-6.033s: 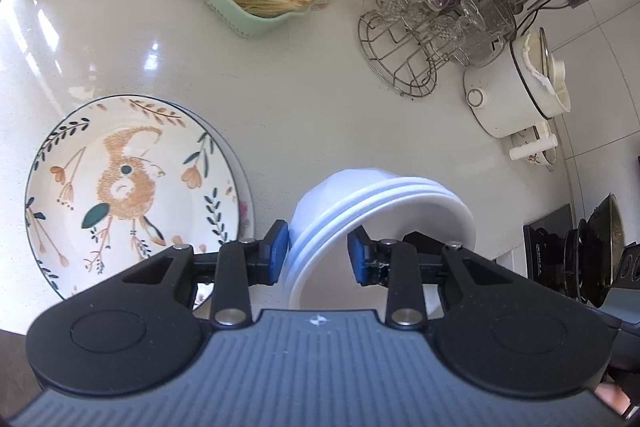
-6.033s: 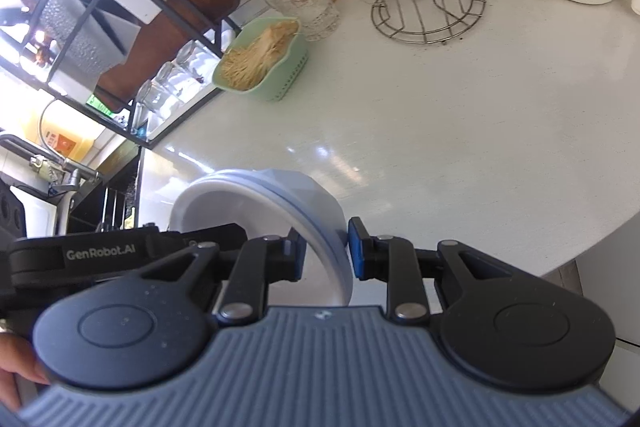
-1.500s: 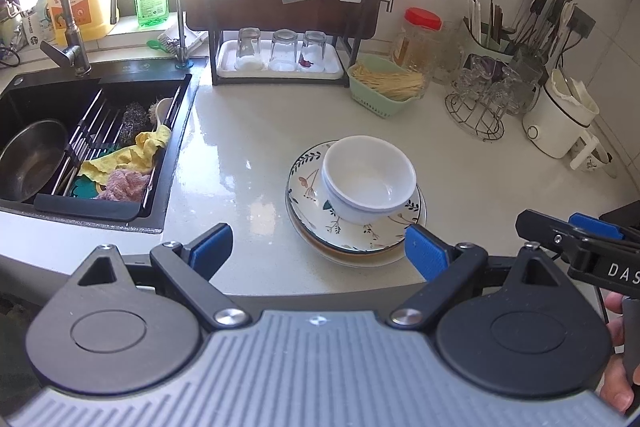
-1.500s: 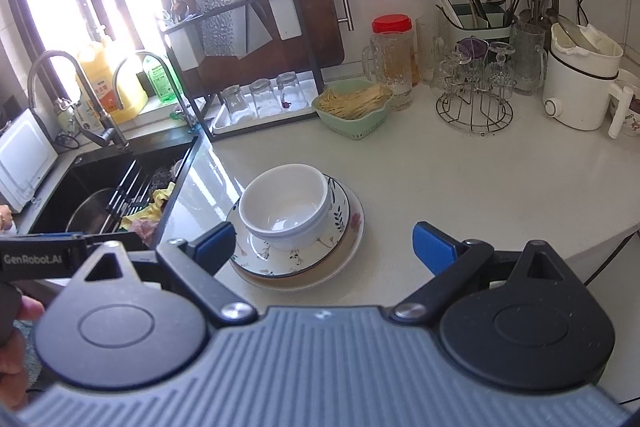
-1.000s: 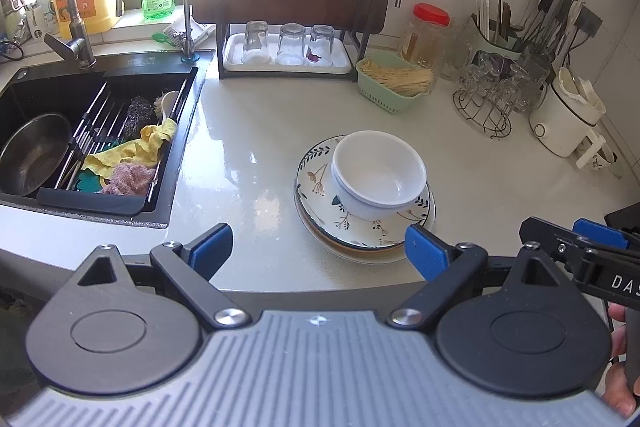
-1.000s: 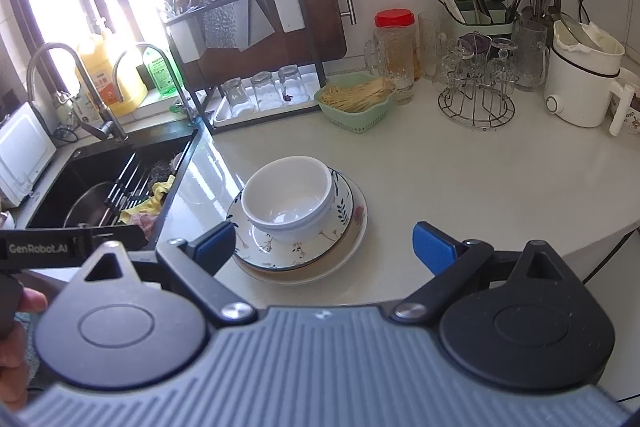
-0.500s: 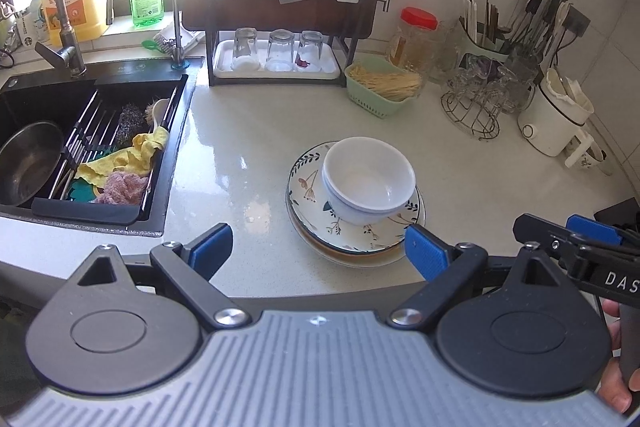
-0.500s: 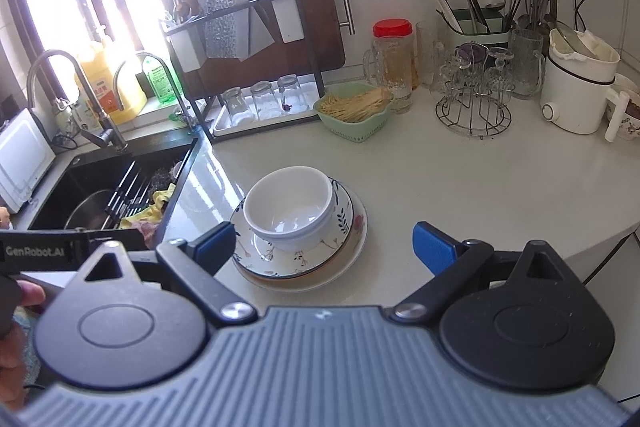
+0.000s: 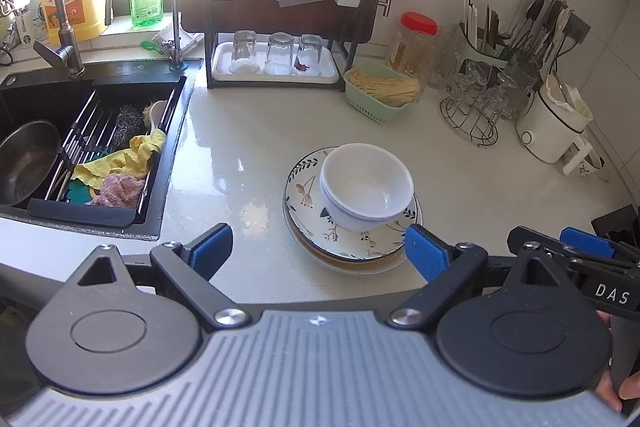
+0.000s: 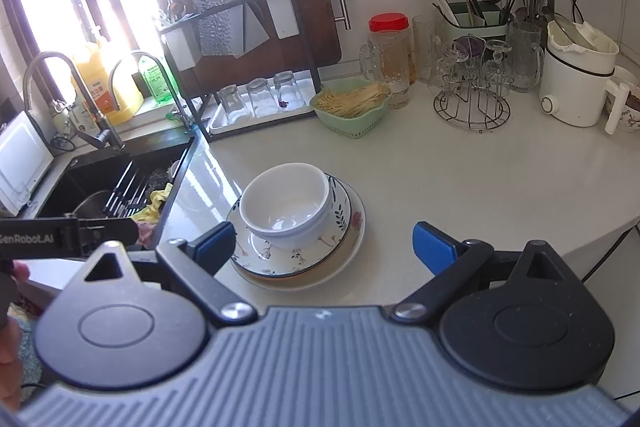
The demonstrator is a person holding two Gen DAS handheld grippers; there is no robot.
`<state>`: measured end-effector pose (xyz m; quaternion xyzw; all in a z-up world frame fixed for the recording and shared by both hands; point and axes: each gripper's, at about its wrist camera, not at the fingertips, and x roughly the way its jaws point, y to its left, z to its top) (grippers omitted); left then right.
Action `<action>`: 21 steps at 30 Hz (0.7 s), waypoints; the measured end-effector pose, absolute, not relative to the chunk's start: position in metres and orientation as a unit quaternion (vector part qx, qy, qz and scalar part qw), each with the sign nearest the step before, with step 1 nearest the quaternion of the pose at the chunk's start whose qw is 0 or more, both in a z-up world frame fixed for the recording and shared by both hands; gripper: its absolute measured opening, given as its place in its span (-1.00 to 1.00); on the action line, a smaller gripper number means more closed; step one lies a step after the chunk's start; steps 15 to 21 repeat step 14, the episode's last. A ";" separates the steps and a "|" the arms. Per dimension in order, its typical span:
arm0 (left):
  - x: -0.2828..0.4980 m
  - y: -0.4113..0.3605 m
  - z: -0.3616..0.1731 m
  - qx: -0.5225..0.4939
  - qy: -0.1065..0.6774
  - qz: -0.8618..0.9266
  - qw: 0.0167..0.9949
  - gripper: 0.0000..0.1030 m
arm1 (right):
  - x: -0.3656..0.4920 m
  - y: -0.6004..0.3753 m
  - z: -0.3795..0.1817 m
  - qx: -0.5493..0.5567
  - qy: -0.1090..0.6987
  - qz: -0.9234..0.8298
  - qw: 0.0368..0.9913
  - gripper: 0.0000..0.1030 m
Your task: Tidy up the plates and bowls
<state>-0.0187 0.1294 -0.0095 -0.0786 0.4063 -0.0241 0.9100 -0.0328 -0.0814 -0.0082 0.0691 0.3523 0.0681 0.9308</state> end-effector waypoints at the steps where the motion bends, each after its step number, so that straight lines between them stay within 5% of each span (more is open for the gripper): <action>1: -0.018 0.130 -0.010 -0.077 0.406 -0.023 0.910 0.85 | -0.033 -0.081 -0.008 0.069 0.352 0.068 0.931 0.88; 21: -0.015 0.136 -0.011 -0.085 0.404 -0.021 0.911 0.85 | -0.028 -0.079 -0.007 0.067 0.347 0.073 0.933 0.88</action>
